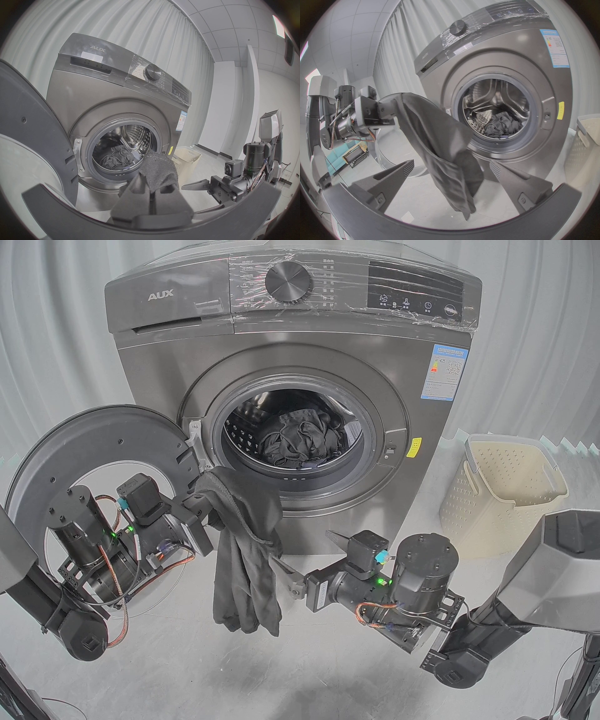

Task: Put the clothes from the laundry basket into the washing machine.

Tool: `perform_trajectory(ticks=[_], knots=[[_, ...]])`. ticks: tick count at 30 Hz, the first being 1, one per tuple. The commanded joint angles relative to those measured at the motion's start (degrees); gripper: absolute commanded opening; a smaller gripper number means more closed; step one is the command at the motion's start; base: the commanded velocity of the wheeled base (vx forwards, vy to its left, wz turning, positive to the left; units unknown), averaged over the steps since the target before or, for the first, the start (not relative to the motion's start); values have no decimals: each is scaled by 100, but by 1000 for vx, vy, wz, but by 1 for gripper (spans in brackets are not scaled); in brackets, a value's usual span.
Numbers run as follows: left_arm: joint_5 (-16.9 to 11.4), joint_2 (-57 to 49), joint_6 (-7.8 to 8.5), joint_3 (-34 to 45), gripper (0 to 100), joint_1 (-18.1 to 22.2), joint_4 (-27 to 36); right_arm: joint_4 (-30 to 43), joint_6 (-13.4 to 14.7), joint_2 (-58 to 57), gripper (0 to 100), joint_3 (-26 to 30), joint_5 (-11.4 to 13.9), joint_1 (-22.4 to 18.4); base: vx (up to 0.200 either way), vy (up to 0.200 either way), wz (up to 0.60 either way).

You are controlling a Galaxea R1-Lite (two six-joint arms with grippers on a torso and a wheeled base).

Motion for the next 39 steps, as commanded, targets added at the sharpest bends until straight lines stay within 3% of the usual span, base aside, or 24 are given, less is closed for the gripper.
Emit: perform_trajectory(ticks=[1,8,19,23,24,32,39], knots=[[1,-14,3,2,0,-17,-1,-20,-5,174,100,-287,68,118,0,0,0],[1,-5,3,2,0,-17,-1,-90,-22,525,100,-779,139,311,0,0,0],[10,-14,3,-24,0,-105,-10,-143,-40,1008,100,-1474,121,250,0,0,0],[133,-23,-23,-59,0,-210,-10,-204,-14,1263,100,-1852,86,258,0,0,0],[133,-23,-23,-59,0,-237,-10,-231,-14,1299,0,-1895,86,258,0,0,0],[141,21,-32,-59,0,-210,-10,-266,39,1175,0,-1983,60,285,0,0,0],[124,162,-41,-51,0,-8,-10,-266,57,376,0,-1210,-28,311,0,0,0]])
